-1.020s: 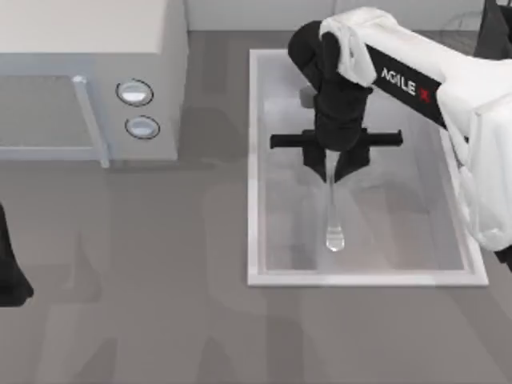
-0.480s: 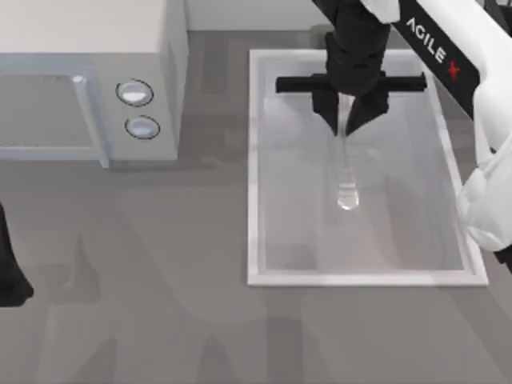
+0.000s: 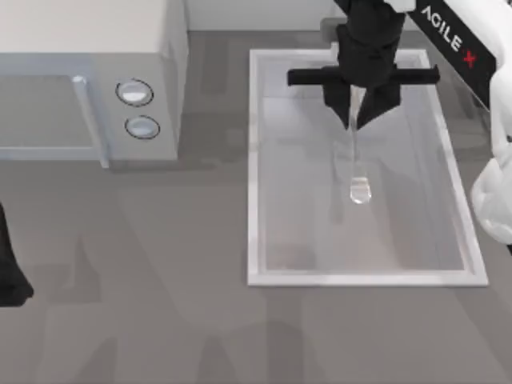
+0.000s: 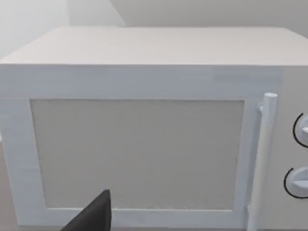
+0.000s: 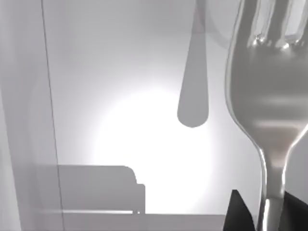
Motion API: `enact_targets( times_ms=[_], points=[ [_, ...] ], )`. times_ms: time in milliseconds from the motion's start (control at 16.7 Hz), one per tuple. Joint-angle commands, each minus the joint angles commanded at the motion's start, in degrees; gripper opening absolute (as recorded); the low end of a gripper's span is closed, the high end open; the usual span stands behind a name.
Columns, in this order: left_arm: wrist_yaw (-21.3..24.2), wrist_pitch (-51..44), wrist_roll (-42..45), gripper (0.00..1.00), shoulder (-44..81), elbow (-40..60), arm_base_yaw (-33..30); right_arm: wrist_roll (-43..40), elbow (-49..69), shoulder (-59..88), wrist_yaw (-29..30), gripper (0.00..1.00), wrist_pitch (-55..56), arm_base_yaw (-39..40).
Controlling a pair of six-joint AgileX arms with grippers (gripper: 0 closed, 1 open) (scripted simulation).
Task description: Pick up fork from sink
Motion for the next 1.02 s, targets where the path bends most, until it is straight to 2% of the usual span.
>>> enact_targets(
  times_ms=[240,780,1020],
  points=[
    [0.0,0.0,0.0,1.0,0.0,0.0,0.0,-5.2,-13.4,-10.3,-0.3,0.0,2.9,-5.2],
    [0.0,0.0,0.0,1.0,0.0,0.0,0.0,-21.3,-57.5,-41.5,-1.2,0.0,11.6,-21.1],
    [0.0,0.0,0.0,1.0,0.0,0.0,0.0,-26.0,-67.9,-50.6,-1.4,0.0,14.0,-25.9]
  ],
)
